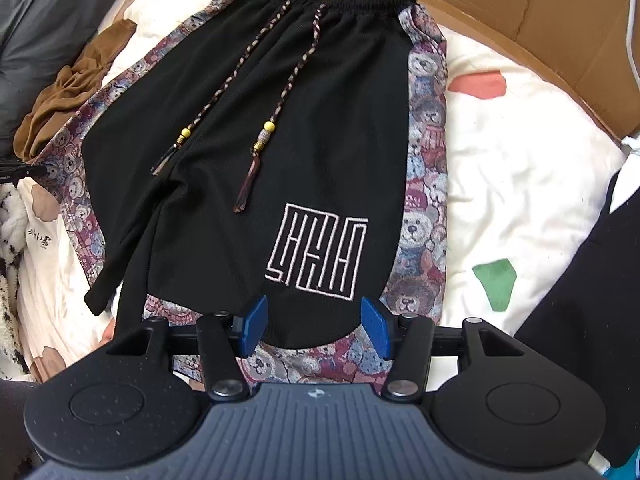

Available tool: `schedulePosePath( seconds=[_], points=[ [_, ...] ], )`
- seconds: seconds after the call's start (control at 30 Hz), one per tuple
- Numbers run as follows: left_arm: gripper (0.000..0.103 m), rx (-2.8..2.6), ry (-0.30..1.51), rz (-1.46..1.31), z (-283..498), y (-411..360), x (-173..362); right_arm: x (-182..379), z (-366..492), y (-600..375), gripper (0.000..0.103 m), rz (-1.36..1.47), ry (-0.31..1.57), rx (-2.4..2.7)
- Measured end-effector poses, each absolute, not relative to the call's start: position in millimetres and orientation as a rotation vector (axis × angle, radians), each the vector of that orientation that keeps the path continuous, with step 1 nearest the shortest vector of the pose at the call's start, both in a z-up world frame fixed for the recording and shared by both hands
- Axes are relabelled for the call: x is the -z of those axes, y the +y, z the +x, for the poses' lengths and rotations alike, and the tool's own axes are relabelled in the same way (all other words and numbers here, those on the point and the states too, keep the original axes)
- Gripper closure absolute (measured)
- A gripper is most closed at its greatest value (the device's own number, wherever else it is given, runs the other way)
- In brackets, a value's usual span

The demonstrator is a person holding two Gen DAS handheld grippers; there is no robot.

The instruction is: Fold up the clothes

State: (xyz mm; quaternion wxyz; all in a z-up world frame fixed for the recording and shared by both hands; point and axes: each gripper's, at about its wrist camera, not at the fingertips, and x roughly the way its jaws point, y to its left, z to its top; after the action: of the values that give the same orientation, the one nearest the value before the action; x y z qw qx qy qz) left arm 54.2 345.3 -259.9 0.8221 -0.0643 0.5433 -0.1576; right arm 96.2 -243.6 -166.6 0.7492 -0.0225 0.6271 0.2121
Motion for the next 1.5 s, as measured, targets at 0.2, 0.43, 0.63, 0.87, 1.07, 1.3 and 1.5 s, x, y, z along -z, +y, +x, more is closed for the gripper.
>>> schedulePosePath(
  seconds=[0.2, 0.43, 0.63, 0.87, 1.07, 1.3, 1.5],
  points=[
    [0.098, 0.431, 1.126, -0.148, 63, 310, 234, 154, 102, -220, 0.046, -0.056, 1.317, -0.531],
    [0.098, 0.541, 1.11, -0.132, 84, 260, 217, 146, 109, -187, 0.046, -0.078, 1.278, -0.612],
    [0.098, 0.597, 1.109, -0.162, 95, 234, 212, 141, 118, -150, 0.046, -0.053, 1.237, -0.679],
    [0.098, 0.673, 1.089, -0.242, 114, 215, 202, 134, 121, -111, 0.046, -0.006, 1.141, -0.799],
    [0.098, 0.735, 1.094, -0.266, 125, 190, 202, 139, 120, -78, 0.046, 0.02, 1.111, -0.869],
    [0.098, 0.786, 1.089, -0.295, 128, 161, 198, 144, 119, -56, 0.046, 0.015, 1.099, -0.861],
    [0.098, 0.818, 1.09, -0.332, 125, 144, 194, 137, 117, -57, 0.046, 0.008, 1.065, -0.83]
  ],
)
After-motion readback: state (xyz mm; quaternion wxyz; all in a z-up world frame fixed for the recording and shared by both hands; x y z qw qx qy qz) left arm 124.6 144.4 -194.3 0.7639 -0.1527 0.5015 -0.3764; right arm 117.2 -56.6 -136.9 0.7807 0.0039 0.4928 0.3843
